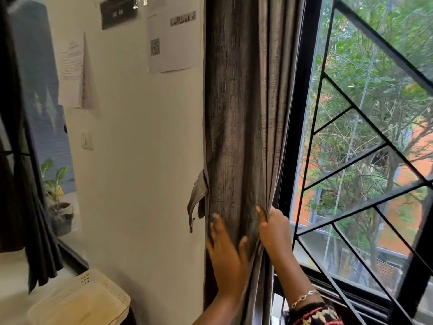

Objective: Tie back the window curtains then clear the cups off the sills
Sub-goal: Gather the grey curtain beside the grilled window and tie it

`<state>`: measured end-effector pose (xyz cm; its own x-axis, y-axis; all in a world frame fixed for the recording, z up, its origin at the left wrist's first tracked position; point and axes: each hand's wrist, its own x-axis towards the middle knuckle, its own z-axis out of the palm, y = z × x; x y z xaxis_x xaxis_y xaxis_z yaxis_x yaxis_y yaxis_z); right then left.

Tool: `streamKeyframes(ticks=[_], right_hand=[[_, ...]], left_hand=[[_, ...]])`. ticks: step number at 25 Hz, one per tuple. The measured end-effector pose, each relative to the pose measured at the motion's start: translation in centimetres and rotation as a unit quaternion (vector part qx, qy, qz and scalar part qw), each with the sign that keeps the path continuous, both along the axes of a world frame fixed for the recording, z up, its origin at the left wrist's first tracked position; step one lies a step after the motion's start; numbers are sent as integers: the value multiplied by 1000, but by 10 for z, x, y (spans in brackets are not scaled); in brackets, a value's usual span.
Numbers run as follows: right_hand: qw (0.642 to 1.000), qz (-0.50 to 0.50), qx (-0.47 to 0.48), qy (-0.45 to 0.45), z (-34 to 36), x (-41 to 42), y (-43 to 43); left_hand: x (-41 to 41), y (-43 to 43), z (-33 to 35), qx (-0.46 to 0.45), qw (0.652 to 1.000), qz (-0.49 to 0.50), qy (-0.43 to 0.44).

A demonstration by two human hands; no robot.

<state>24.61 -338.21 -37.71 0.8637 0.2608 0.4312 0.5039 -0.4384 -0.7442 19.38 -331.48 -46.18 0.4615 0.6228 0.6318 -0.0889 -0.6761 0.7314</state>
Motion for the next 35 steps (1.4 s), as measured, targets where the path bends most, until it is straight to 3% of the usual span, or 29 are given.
streamKeyframes(ticks=[2,6,11,14,17,24,28,32,35], right_hand=[[1000,1,1,-13,-1,-3,-2],[1000,1,-12,-27,-1,-5,-2],[999,-10,-21,-28,-2,-5,-1],[998,-30,-51,-35,-2,-6,1],[991,-60,-99,-61,0,-12,10],[979,-54,-160,-115,-2,-19,43],[968,-46,-203,-142,-2,-22,50],[965,-3,-225,-136,2,-26,47],[968,126,-178,-124,-16,-13,33]], left_hand=[[0,20,7,-94,995,12,-13],[14,60,39,-149,989,-6,-8],[11,73,85,-172,973,-24,-153],[6,70,95,-172,962,51,-204],[-1,55,95,-234,956,-21,-175],[-9,19,91,-196,965,-135,-115],[-9,15,90,-240,942,-219,-81],[-9,17,90,-154,977,-137,-51],[-8,31,95,-194,968,-144,-63]])
